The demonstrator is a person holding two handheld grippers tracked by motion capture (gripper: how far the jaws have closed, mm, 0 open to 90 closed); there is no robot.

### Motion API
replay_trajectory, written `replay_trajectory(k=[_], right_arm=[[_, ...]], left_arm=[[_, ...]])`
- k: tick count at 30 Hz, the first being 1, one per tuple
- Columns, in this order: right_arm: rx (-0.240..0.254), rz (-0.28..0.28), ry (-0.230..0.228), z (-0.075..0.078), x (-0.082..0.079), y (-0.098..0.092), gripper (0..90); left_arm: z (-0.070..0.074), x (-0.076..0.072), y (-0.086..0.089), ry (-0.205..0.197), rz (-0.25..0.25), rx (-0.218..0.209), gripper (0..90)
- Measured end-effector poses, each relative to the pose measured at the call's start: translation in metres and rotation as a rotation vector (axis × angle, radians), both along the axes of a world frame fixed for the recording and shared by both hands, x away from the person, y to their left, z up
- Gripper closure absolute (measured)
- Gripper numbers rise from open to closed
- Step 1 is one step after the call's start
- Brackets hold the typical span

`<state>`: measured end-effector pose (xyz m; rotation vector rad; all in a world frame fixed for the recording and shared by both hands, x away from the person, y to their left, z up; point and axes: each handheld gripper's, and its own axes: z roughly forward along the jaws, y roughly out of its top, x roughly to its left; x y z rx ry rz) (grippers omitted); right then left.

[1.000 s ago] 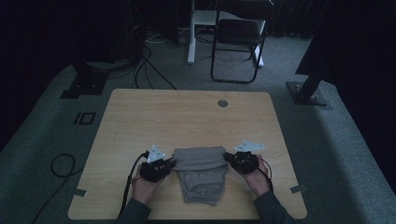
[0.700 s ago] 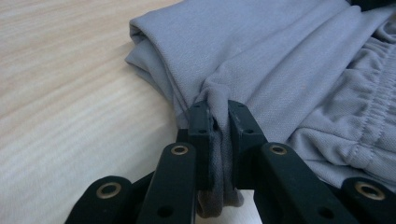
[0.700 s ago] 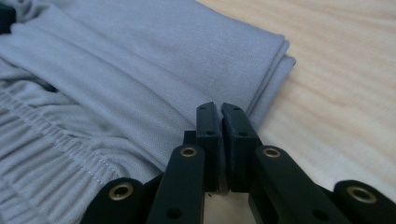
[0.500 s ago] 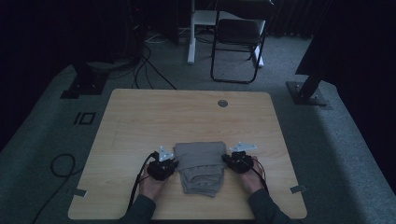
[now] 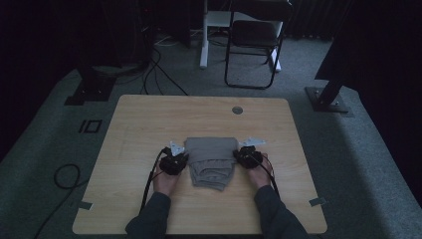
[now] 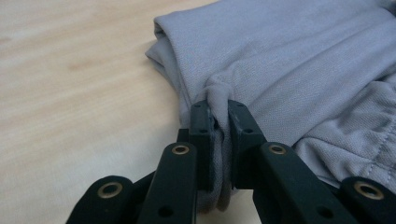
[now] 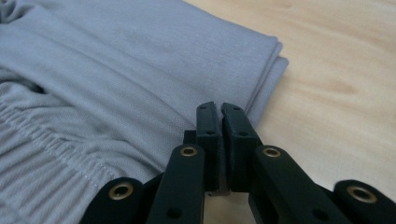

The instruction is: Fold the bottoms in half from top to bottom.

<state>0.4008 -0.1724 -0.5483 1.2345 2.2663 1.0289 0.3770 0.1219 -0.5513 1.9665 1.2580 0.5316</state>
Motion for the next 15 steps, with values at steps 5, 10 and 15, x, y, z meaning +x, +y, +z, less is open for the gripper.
replay_trajectory(k=[5, 10, 15], right_arm=[[0.001, -0.035, 0.009, 0.001, 0.017, 0.006, 87.1], [-0.033, -0.031, 0.008, 0.003, 0.02, 0.009, 87.0], [0.004, -0.028, -0.004, 0.015, 0.02, 0.002, 86.6]], left_arm=[[0.002, 0.01, -0.001, 0.016, 0.014, 0.008, 82.5], [0.006, 0.017, 0.0, 0.056, 0.029, -0.015, 82.7], [0.024, 0.017, 0.008, 0.053, 0.023, -0.071, 83.4]])
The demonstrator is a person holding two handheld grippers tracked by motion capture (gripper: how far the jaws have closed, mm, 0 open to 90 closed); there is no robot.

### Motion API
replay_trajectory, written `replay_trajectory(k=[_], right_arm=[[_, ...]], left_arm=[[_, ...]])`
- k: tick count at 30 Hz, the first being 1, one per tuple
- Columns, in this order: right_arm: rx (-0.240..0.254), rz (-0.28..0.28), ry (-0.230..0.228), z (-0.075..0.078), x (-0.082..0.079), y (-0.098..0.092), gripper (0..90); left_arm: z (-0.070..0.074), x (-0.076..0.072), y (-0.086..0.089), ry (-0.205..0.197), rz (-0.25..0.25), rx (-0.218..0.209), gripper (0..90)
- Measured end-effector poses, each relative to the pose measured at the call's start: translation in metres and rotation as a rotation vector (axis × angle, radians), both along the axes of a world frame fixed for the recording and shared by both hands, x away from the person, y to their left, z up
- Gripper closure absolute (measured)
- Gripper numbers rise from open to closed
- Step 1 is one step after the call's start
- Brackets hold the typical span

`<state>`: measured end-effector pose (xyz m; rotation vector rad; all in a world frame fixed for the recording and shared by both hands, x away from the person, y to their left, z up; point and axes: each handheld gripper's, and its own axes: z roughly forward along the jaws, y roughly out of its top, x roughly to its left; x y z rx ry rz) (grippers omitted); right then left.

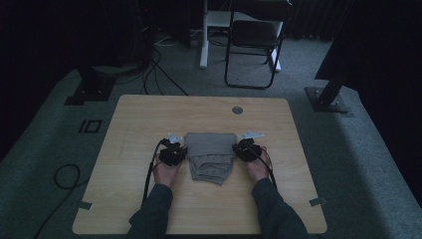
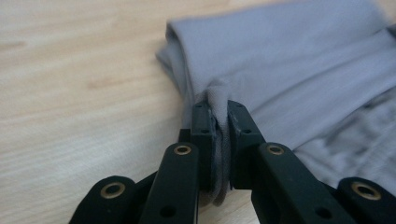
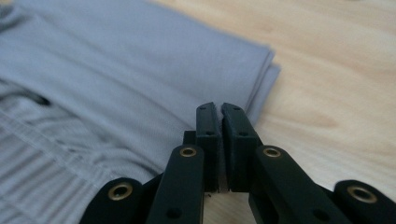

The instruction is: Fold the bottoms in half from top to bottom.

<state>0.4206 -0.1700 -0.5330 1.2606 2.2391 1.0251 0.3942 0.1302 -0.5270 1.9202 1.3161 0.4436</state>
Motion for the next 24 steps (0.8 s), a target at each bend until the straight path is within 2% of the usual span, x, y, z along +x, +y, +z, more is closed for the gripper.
replay_trajectory(k=[1, 3, 4, 7, 8, 9, 11, 14, 16, 19, 21, 22, 23, 24], right_arm=[[0.012, 0.001, -0.013, 0.005, -0.001, -0.001, 86.7], [0.02, 0.004, -0.028, 0.01, -0.002, -0.003, 86.7], [0.029, 0.009, -0.064, 0.022, -0.006, -0.005, 86.7], [0.053, 0.016, -0.099, 0.037, -0.011, -0.01, 86.8], [0.053, 0.016, -0.099, 0.037, -0.011, -0.01, 86.8], [0.073, 0.021, -0.109, 0.043, -0.014, -0.014, 86.8], [0.101, 0.034, -0.131, 0.054, -0.021, -0.018, 87.0], [0.115, 0.052, -0.152, 0.064, -0.03, -0.021, 87.0], [0.115, 0.072, -0.17, 0.069, -0.04, -0.022, 87.1], [0.114, 0.097, -0.191, 0.073, -0.055, -0.024, 87.1], [0.121, 0.103, -0.197, 0.073, -0.061, -0.025, 87.1], [0.139, 0.128, -0.196, 0.071, -0.076, -0.03, 86.8], [0.14, 0.141, -0.195, 0.068, -0.082, -0.032, 85.0], [0.141, 0.152, -0.191, 0.066, -0.087, -0.034, 78.9]], left_arm=[[0.006, -0.001, 0.002, -0.015, -0.005, -0.022, 83.5], [0.006, -0.001, 0.002, -0.015, -0.005, -0.022, 83.6], [0.026, -0.005, 0.008, -0.066, -0.032, -0.078, 83.6], [0.045, -0.009, 0.015, -0.103, -0.051, -0.124, 83.7], [0.045, -0.009, 0.015, -0.103, -0.051, -0.124, 83.8], [0.053, -0.012, 0.018, -0.128, -0.064, -0.143, 83.8], [0.06, -0.016, 0.02, -0.141, -0.077, -0.149, 83.7], [0.069, -0.025, 0.022, -0.162, -0.093, -0.16, 83.7], [0.072, -0.032, 0.024, -0.172, -0.102, -0.169, 83.6], [0.075, -0.047, 0.029, -0.174, -0.119, -0.207, 83.2], [0.075, -0.047, 0.029, -0.174, -0.119, -0.207, 83.0], [0.072, -0.07, 0.034, -0.171, -0.189, -0.251, 80.8], [0.069, -0.076, 0.035, -0.171, -0.225, -0.252, 77.3], [0.066, -0.081, 0.037, -0.163, -0.25, -0.244, 70.5]])
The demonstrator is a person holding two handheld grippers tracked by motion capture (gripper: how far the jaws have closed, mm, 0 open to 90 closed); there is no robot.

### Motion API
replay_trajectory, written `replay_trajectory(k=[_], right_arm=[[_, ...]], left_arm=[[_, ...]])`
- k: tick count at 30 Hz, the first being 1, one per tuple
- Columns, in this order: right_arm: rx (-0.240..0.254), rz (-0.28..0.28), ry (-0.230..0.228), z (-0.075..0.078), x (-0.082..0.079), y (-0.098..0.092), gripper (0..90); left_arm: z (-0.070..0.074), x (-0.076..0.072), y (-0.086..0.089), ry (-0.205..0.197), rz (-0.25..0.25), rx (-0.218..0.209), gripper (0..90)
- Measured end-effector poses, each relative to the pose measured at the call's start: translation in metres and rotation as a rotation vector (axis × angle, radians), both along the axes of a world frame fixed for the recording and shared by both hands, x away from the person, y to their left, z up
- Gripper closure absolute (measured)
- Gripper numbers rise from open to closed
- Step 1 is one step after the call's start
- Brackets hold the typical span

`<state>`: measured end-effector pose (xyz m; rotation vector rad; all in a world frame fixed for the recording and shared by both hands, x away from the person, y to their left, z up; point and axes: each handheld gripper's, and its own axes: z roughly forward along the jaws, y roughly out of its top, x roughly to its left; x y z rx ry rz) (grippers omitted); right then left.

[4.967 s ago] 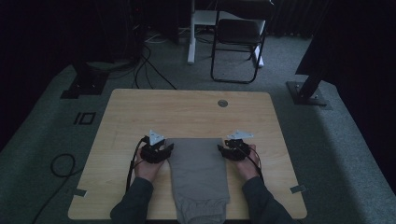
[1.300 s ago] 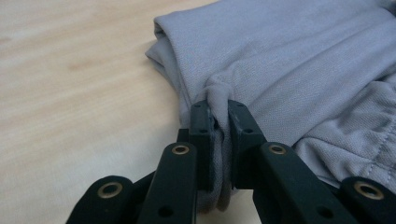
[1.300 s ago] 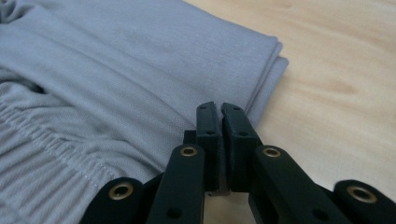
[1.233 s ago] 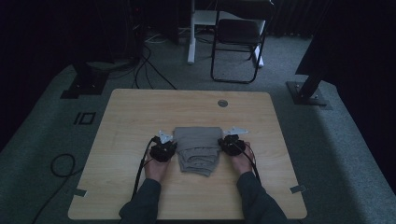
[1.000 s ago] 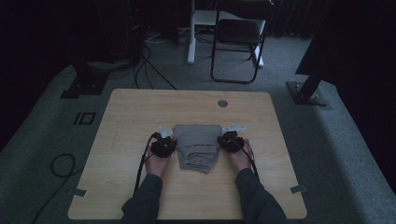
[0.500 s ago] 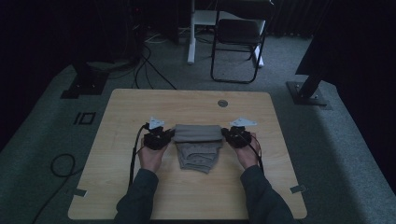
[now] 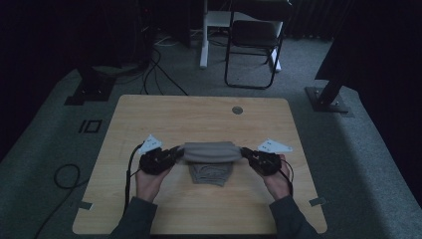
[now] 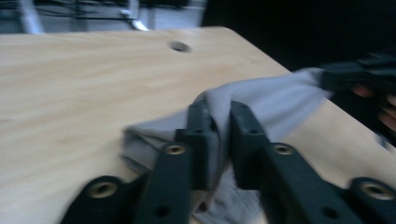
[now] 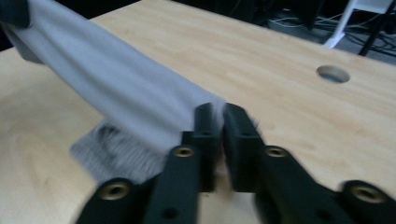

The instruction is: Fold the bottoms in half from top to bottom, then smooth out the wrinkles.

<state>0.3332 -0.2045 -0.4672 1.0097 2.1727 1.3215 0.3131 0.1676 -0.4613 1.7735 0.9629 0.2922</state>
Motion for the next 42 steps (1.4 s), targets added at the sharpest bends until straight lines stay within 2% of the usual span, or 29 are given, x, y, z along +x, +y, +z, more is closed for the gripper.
replay_trajectory(k=[1, 2, 3, 4, 5, 7, 9, 10, 11, 13, 15, 16, 17, 18, 22, 28, 32, 42], right_arm=[[0.012, 0.01, 0.0, -0.002, -0.004, -0.004, 69.2], [0.012, 0.01, 0.0, -0.002, -0.004, -0.004, 69.2], [0.032, 0.01, 0.004, -0.004, -0.006, -0.008, 62.1], [0.058, 0.0, 0.015, -0.006, -0.006, -0.014, 56.9], [0.058, -0.008, 0.019, -0.006, -0.005, -0.015, 55.8], [0.045, -0.028, 0.035, -0.008, -0.002, -0.016, 54.4], [0.04, -0.028, 0.043, -0.01, -0.001, -0.016, 54.4], [0.004, -0.022, 0.068, -0.016, 0.002, -0.009, 52.6], [-0.012, -0.011, 0.082, -0.02, 0.003, -0.006, 51.9], [-0.045, 0.009, 0.104, -0.03, 0.004, 0.002, 51.5], [-0.061, 0.024, 0.119, -0.036, 0.003, 0.008, 51.5], [-0.061, 0.024, 0.119, -0.036, 0.003, 0.008, 50.8], [-0.112, 0.045, 0.13, -0.049, 0.002, 0.019, 50.1], [-0.135, 0.056, 0.143, -0.058, 0.001, 0.027, 50.0], [-0.136, 0.059, 0.156, -0.066, 0.001, 0.033, 49.7], [-0.146, 0.053, 0.183, -0.076, 0.006, 0.037, 49.6], [-0.143, 0.037, 0.206, -0.082, 0.009, 0.039, 49.6], [-0.125, 0.027, 0.203, -0.085, 0.019, 0.042, 49.1]], left_arm=[[-0.003, -0.003, 0.002, 0.003, -0.004, 0.013, 64.3], [-0.003, -0.003, 0.002, 0.003, -0.004, 0.013, 60.4], [-0.006, -0.006, 0.007, 0.002, 0.008, 0.027, 60.4], [-0.007, -0.005, 0.009, 0.008, 0.017, 0.024, 58.8], [-0.009, -0.004, 0.012, 0.021, 0.03, 0.013, 58.6], [-0.012, -0.001, 0.012, 0.029, 0.037, 0.031, 58.6], [-0.012, -0.001, 0.012, 0.029, 0.037, 0.031, 58.6], [-0.021, 0.002, -0.002, 0.049, 0.023, 0.085, 57.7], [-0.025, 0.003, -0.007, 0.052, 0.019, 0.104, 57.4], [-0.034, 0.004, -0.019, 0.062, 0.001, 0.132, 56.6], [-0.034, 0.004, -0.019, 0.062, 0.001, 0.132, 56.5], [-0.044, 0.004, -0.033, 0.068, -0.016, 0.168, 56.5], [-0.048, 0.004, -0.039, 0.073, -0.023, 0.179, 55.7], [-0.052, 0.004, -0.044, 0.082, -0.03, 0.19, 55.7], [-0.066, 0.002, -0.057, 0.098, -0.043, 0.221, 56.3], [-0.076, 0.004, -0.063, 0.109, -0.053, 0.259, 56.3], [-0.08, 0.006, -0.065, 0.11, -0.046, 0.267, 55.9], [-0.083, 0.019, -0.064, 0.12, 0.004, 0.26, 55.9]])
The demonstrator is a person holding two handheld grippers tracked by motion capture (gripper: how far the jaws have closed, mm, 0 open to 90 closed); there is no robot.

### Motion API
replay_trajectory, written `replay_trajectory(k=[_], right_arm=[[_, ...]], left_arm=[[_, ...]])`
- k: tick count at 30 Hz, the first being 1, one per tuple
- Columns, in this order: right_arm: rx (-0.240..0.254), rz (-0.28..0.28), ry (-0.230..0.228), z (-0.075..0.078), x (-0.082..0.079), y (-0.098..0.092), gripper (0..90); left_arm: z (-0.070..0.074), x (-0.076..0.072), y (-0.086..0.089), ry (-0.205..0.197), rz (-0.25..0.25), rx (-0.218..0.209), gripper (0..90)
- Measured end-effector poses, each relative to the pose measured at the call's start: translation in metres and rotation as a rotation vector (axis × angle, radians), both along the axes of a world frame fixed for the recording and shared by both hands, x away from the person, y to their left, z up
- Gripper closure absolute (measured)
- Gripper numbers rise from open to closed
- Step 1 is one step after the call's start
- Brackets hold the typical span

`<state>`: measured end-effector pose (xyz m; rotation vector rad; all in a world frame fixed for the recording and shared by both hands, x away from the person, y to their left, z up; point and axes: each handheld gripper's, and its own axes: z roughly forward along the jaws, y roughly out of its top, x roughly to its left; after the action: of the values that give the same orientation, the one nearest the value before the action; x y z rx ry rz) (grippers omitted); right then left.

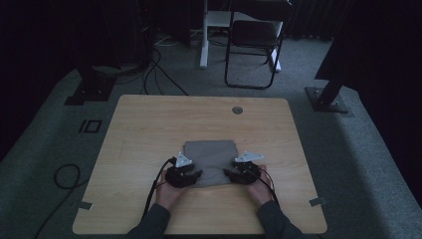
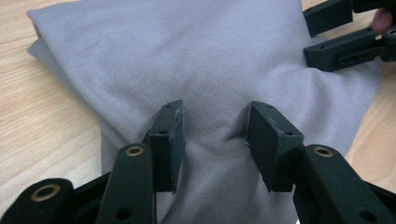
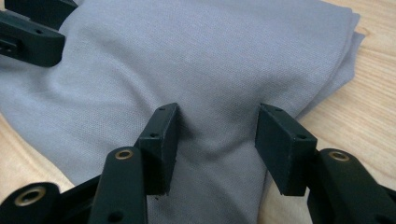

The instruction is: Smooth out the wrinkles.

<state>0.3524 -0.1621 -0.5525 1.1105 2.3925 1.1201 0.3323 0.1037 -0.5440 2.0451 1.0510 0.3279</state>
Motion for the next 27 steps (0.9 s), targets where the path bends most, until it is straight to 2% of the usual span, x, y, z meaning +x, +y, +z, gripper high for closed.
replay_trajectory(k=[16, 23, 27], right_arm=[[0.004, -0.025, -0.008, -0.001, 0.015, 0.007, 49.1], [0.006, -0.046, -0.012, -0.001, 0.028, 0.013, 49.1], [0.007, -0.051, -0.012, -0.001, 0.035, 0.016, 49.0]], left_arm=[[0.0, 0.019, 0.003, -0.003, 0.047, 0.017, 55.8], [0.0, 0.032, 0.006, -0.002, 0.08, 0.012, 55.7], [0.001, 0.039, 0.009, 0.006, 0.081, 0.015, 55.6]])
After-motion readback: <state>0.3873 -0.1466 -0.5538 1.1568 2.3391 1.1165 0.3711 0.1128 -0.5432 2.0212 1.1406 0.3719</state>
